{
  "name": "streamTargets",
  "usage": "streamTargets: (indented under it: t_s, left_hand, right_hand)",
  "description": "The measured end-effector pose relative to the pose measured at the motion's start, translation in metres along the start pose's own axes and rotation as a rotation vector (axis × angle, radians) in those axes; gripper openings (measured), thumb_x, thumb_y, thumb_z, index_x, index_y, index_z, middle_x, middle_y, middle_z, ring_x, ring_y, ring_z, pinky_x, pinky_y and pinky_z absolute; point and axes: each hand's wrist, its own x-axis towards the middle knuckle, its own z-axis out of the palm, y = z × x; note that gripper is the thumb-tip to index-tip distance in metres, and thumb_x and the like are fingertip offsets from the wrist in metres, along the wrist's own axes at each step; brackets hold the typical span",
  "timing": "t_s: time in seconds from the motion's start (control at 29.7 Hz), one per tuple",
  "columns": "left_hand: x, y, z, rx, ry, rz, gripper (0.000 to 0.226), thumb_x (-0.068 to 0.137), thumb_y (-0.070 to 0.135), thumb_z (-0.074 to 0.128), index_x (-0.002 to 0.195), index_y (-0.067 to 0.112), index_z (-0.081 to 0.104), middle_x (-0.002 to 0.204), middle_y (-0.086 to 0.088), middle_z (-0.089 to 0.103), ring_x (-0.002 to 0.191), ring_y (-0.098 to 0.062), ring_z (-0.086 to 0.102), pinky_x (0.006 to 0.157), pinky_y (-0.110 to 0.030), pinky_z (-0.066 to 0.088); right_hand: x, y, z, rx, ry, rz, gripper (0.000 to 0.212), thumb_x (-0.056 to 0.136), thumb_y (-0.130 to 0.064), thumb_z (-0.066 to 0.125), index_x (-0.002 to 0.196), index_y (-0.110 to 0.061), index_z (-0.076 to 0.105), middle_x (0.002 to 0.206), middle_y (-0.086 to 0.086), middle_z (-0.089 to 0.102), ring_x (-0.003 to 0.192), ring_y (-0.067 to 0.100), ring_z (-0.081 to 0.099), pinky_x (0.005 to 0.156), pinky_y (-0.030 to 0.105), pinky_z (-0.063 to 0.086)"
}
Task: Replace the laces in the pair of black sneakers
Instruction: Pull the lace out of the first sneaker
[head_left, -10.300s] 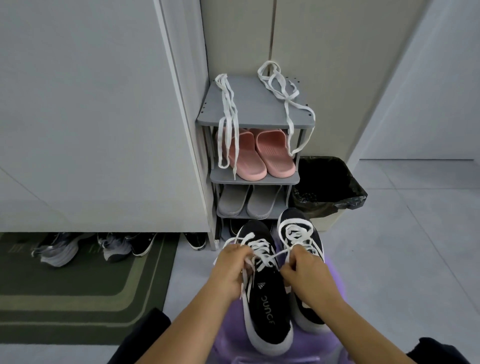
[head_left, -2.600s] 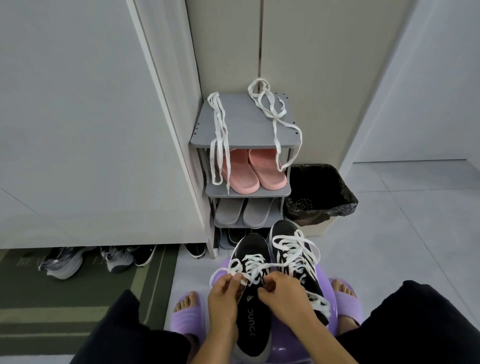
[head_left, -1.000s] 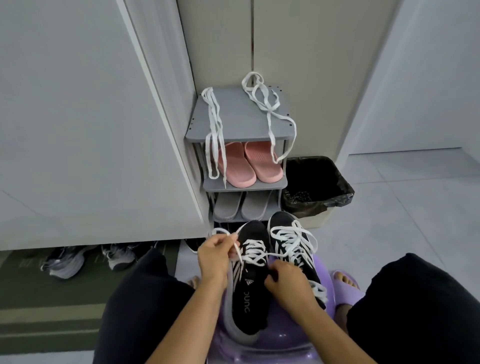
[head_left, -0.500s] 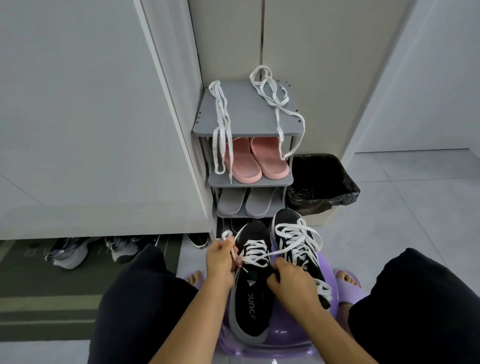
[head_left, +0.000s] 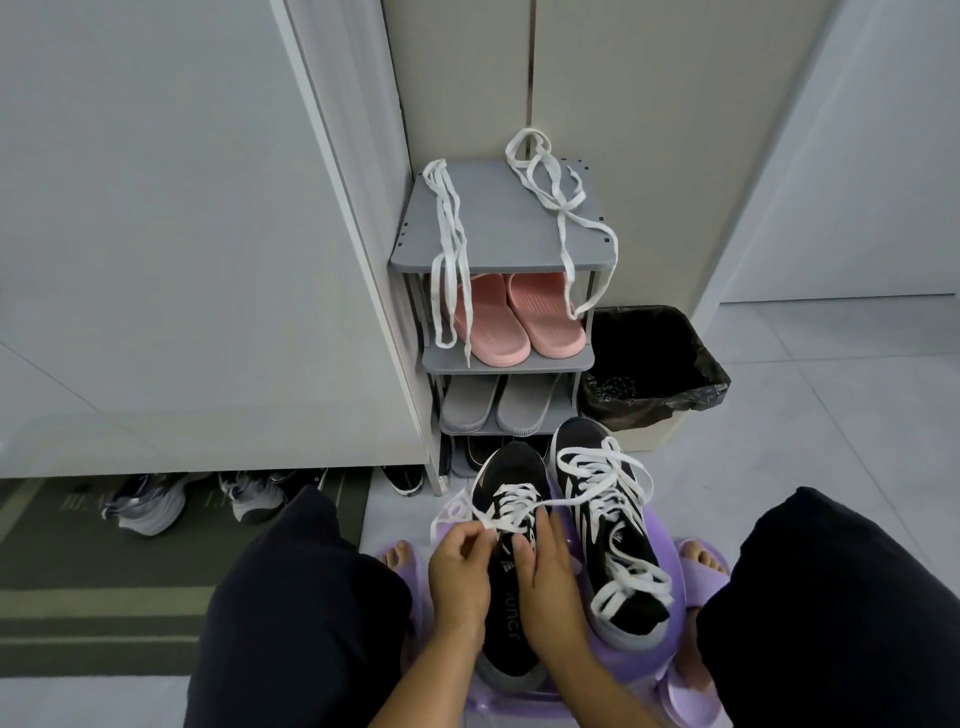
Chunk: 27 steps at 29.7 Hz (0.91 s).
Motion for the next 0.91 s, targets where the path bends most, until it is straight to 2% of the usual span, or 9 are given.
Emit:
streamTargets:
  t_s: [0.07,0.17,0.24,0.3,0.37,0.44,0.64,0.84,0.91]
  left_hand:
    - [0.004,0.0,0.0,-0.061,0.052,-0.017,0.021,0.089,0.001,0.056,0.073,0.014,0.057,0.07,-0.004,0.06,0.067,-0.016,0.052,0.06,-0.014,0.044]
    - [0.008,-0.002,0.0,-0.124,0.082,-0.056,0.02,0.09,0.0,0.053,0.074,0.011,0.055,0.071,-0.008,0.059,0.072,-0.021,0.051,0.066,-0.027,0.043]
    - [0.009,-0.002,0.0,-0.053,0.071,0.001,0.022,0.09,0.001,0.055,0.073,0.014,0.055,0.071,-0.006,0.059,0.071,-0.02,0.051,0.066,-0.022,0.043]
    - [0.006,0.0,0.0,0.014,0.016,0.058,0.021,0.088,0.002,0.057,0.074,0.017,0.057,0.075,-0.002,0.061,0.072,-0.016,0.054,0.064,-0.01,0.043]
    - [0.001,0.002,0.001,0.033,-0.052,0.053,0.017,0.087,0.004,0.06,0.077,0.018,0.06,0.08,0.001,0.063,0.076,-0.01,0.058,0.065,-0.007,0.044]
    - [-0.001,0.003,0.002,0.04,-0.097,0.033,0.018,0.085,0.002,0.062,0.077,0.018,0.062,0.08,0.004,0.064,0.077,-0.008,0.059,0.065,-0.008,0.046]
    - [0.002,0.008,0.002,-0.108,-0.074,-0.087,0.012,0.086,0.0,0.06,0.078,0.007,0.062,0.074,-0.005,0.062,0.072,-0.014,0.056,0.067,-0.018,0.046]
    - [0.0,0.005,0.001,-0.335,-0.131,-0.256,0.011,0.088,-0.003,0.054,0.079,-0.001,0.06,0.073,-0.017,0.06,0.069,-0.025,0.055,0.067,-0.032,0.046]
    - [-0.001,0.003,0.001,-0.341,-0.159,-0.278,0.011,0.089,-0.002,0.053,0.08,-0.002,0.06,0.079,-0.02,0.059,0.074,-0.026,0.053,0.067,-0.033,0.045]
  right_hand:
    - [0.004,0.003,0.001,-0.068,-0.007,-0.026,0.052,0.099,-0.038,0.032,0.145,-0.014,0.027,0.155,0.004,0.018,0.142,0.014,0.02,0.109,0.017,0.017]
    - [0.005,0.006,0.002,-0.071,0.013,-0.005,0.105,0.069,-0.085,-0.001,0.142,-0.018,0.033,0.155,0.002,0.02,0.14,0.018,0.025,0.111,0.029,0.025]
    - [0.007,0.014,0.004,-0.081,0.022,0.009,0.122,0.054,-0.09,-0.014,0.143,-0.02,0.033,0.155,0.001,0.018,0.141,0.017,0.022,0.111,0.027,0.023]
    - [0.004,0.009,0.002,-0.059,0.025,0.001,0.104,0.068,-0.086,0.002,0.144,-0.021,0.031,0.156,0.001,0.016,0.143,0.014,0.018,0.11,0.021,0.019]
    - [0.003,0.006,0.001,-0.075,0.018,-0.033,0.061,0.094,-0.053,0.027,0.145,-0.02,0.028,0.156,0.003,0.015,0.144,0.014,0.014,0.11,0.019,0.015]
    - [0.005,0.008,0.001,-0.07,0.012,-0.037,0.048,0.1,-0.029,0.035,0.145,-0.019,0.026,0.156,0.003,0.014,0.144,0.014,0.012,0.11,0.019,0.015]
    - [-0.001,0.013,0.001,-0.033,0.101,-0.093,0.057,0.087,-0.043,0.046,0.136,-0.015,0.041,0.148,0.012,0.026,0.138,0.022,0.027,0.109,0.024,0.021]
    - [0.004,0.005,-0.005,-0.359,0.342,-0.377,0.01,0.072,-0.031,0.063,0.08,-0.027,0.063,0.093,0.0,0.05,0.08,0.022,0.054,0.067,0.028,0.043]
    - [0.01,0.007,-0.009,-0.443,0.291,-0.363,0.023,0.057,-0.023,0.084,0.072,-0.026,0.066,0.087,-0.001,0.052,0.074,0.021,0.053,0.062,0.029,0.044]
